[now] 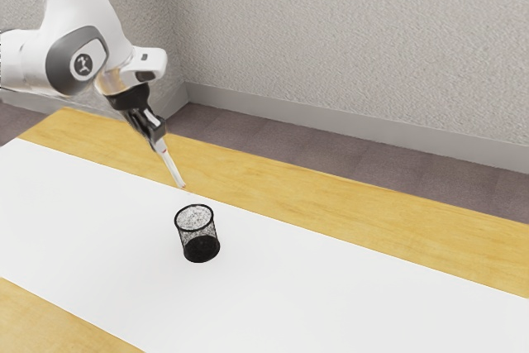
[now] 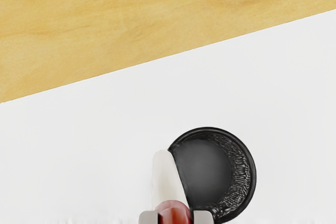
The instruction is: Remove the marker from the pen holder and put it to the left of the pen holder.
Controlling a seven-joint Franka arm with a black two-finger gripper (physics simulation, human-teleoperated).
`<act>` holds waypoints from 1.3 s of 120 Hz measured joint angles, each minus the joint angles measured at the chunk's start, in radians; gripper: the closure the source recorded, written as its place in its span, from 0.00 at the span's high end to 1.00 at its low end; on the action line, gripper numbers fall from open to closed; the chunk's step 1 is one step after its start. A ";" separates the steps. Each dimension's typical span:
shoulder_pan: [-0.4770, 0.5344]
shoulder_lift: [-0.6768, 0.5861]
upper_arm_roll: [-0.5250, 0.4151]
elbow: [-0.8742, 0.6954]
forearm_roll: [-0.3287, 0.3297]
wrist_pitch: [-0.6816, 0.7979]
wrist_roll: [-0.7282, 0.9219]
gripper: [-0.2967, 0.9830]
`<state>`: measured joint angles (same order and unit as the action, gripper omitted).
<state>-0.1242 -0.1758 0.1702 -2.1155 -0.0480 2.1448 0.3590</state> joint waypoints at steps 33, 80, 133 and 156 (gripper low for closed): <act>0.000 0.456 0.118 0.522 0.049 -0.580 -0.080 0.15; 0.053 0.959 0.166 0.941 0.058 -0.991 -0.145 0.15; 0.109 1.105 0.131 1.051 0.054 -1.085 -0.171 0.18; 0.109 1.111 0.129 1.052 0.044 -1.097 -0.183 0.44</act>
<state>-0.0154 0.9349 0.2991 -1.0635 -0.0042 1.0479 0.1755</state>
